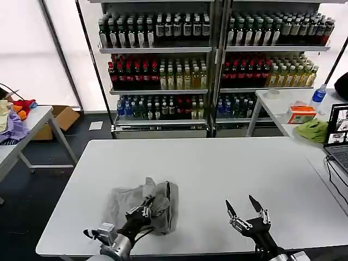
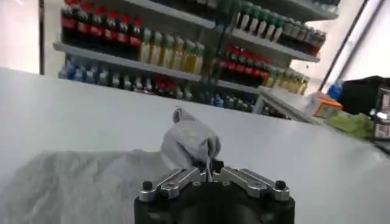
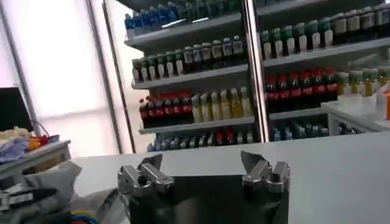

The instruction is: Fold and organize the clothes.

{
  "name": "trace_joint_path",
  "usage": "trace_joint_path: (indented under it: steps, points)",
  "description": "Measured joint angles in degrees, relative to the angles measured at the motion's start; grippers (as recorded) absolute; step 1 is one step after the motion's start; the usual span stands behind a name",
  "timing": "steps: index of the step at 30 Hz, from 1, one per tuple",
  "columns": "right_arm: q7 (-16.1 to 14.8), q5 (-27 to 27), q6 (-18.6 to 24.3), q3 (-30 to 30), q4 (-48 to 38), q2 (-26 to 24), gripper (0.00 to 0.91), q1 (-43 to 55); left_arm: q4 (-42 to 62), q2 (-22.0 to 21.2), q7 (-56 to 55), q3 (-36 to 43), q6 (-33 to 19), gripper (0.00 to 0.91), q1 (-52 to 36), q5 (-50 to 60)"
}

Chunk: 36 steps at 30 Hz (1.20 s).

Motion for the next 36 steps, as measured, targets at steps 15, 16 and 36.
trace_joint_path:
  steps: [15, 16, 36]
  points:
    - [0.0, -0.6, -0.5, -1.1, 0.1, 0.2, 0.907, 0.6, 3.3, -1.4, -1.5, 3.1, 1.8, 0.907, -5.9, 1.5]
    - [0.0, -0.6, -0.5, -1.2, 0.1, 0.2, 0.907, 0.7, 2.9, -1.5, -1.4, 2.9, 1.9, 0.907, -5.8, 1.6]
    - [-0.2, -0.3, -0.3, -1.0, -0.8, -0.2, 0.907, 1.2, -2.0, 0.7, 2.1, -14.7, 7.0, 0.907, 3.8, 6.2]
